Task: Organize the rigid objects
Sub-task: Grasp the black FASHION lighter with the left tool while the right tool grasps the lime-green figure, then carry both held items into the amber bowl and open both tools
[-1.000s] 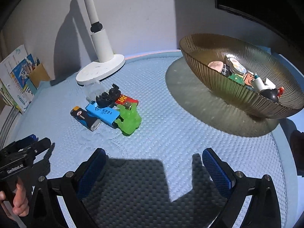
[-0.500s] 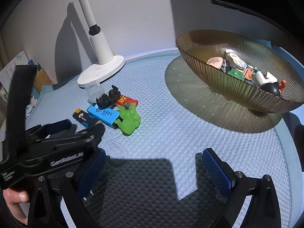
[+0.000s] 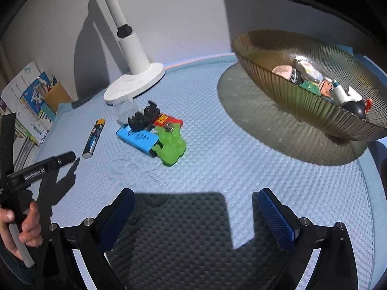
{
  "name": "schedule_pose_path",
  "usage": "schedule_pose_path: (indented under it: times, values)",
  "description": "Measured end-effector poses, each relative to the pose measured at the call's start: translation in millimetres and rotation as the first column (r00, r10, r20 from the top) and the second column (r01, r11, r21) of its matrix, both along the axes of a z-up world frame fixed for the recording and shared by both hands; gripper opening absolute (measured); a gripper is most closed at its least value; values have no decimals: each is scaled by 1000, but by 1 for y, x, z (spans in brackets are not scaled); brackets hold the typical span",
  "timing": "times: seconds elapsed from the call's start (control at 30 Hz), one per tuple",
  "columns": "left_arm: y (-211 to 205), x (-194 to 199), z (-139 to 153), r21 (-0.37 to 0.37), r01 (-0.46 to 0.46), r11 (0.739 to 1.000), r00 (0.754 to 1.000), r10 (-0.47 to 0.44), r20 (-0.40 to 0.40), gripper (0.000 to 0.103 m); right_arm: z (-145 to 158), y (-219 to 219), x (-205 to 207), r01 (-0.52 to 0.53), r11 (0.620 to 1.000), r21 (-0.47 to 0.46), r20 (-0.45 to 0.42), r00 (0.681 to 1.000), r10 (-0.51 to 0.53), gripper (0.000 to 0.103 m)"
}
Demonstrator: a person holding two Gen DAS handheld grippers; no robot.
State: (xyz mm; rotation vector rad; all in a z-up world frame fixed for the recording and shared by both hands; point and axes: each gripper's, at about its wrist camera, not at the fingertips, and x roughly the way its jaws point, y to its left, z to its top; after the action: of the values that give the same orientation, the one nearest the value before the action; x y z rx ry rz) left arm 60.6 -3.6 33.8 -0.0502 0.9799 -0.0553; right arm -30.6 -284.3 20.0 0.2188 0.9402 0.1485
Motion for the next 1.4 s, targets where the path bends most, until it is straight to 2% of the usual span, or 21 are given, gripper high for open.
schedule_pose_path:
  times: [0.07,0.13,0.3,0.33,0.37,0.43,0.47,0.53,0.57,0.6,0.63,0.67,0.73,0.87,1.17,1.4]
  values:
    - [-6,4,5,-31,53,998,999,-53,12,86,6,3,1,-37,999,28,-15,999,38,101]
    - [-22,10,8,-36,101,994,995,-100,15,86,13,8,8,-55,999,-5,-34,998,54,101]
    - [-56,27,0,5,153,988,988,-153,1,86,16,20,34,-109,990,-88,-54,993,104,100]
    - [-60,29,-2,10,157,988,988,-157,-2,85,13,22,39,-108,988,-113,-55,993,102,95]
    - [-62,31,-5,13,161,987,987,-161,-7,84,10,24,46,-113,986,-124,-56,993,107,84]
    - [-66,34,-9,21,165,986,986,-165,-17,80,2,26,55,-133,986,-97,-70,989,126,71]
    - [-66,39,-12,30,167,986,986,-166,-17,79,-1,27,58,-132,987,-92,-74,989,126,70]
    - [-69,37,-13,65,166,984,986,-167,3,70,-3,30,61,-121,985,-126,-49,992,115,66]
    - [-70,35,-13,72,172,983,985,-173,12,67,-2,32,61,-123,983,-137,-34,992,120,60]
    - [-71,35,-12,70,174,982,984,-176,19,56,-1,34,62,-129,981,-144,-21,992,127,55]
    - [-71,35,-11,69,175,982,984,-177,27,43,0,37,62,-139,979,-147,-8,990,139,46]
    - [-71,34,-10,67,182,981,982,-184,32,38,1,38,63,-143,978,-149,-6,990,144,39]
    - [-73,32,-9,73,190,979,980,-193,45,21,0,42,62,-148,974,-169,-5,989,150,34]
    - [-74,20,-6,119,166,979,982,-176,74,20,3,43,54,-138,973,-185,8,990,141,33]
    - [-71,-31,20,115,158,981,976,-172,132,20,31,33,4,-70,989,-133,64,995,79,33]
    - [-78,-62,21,108,184,977,969,-199,144,20,25,39,-23,-62,985,-163,56,996,72,33]
